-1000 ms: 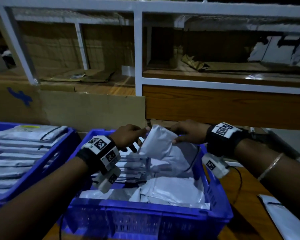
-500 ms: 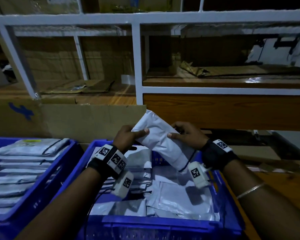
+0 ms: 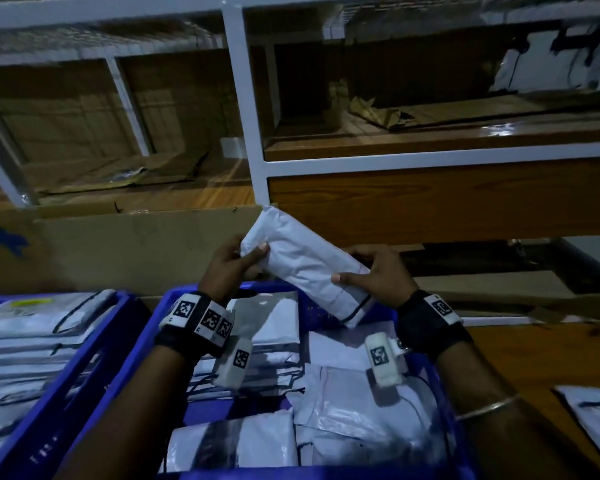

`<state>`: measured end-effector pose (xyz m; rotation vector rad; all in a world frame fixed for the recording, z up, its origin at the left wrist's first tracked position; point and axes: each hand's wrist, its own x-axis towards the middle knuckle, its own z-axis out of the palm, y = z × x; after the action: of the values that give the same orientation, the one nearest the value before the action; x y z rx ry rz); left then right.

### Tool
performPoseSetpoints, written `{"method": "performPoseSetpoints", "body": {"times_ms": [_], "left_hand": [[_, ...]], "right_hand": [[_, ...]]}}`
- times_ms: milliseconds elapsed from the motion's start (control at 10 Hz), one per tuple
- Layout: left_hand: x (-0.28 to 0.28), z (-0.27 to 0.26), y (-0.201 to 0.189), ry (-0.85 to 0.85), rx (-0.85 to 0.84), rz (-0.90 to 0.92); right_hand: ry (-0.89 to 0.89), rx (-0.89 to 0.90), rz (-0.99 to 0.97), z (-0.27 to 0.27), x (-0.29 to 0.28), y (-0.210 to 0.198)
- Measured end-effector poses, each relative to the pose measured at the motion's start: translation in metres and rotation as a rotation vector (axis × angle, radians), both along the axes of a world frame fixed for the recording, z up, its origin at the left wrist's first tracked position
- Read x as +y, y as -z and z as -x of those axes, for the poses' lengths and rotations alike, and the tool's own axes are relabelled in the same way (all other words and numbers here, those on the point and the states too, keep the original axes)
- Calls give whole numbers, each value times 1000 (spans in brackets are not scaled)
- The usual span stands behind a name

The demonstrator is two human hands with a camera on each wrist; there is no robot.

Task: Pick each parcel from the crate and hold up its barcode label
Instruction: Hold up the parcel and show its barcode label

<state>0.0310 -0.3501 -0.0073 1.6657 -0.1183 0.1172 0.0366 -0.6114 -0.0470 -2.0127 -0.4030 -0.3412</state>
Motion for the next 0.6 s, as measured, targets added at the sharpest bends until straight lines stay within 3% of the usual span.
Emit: {"method": "performPoseSetpoints", "body": {"times_ms": [100,200,300,400,600], "left_hand": [[-1,-6,3,-12,-1,-16],[0,-11,6,79,41,46],[5,-13,5,125,220,161],[7,-18,9,137,240,245],[8,-24,7,156,241,150]], "right_hand": [[52,-42,-58,1,0,7],[81,-120,-21,7,-2,9],[65,-233,113,9,-2,10],[21,-325,205,6,1,13],[-46,-217,171,8,2,19]]}}
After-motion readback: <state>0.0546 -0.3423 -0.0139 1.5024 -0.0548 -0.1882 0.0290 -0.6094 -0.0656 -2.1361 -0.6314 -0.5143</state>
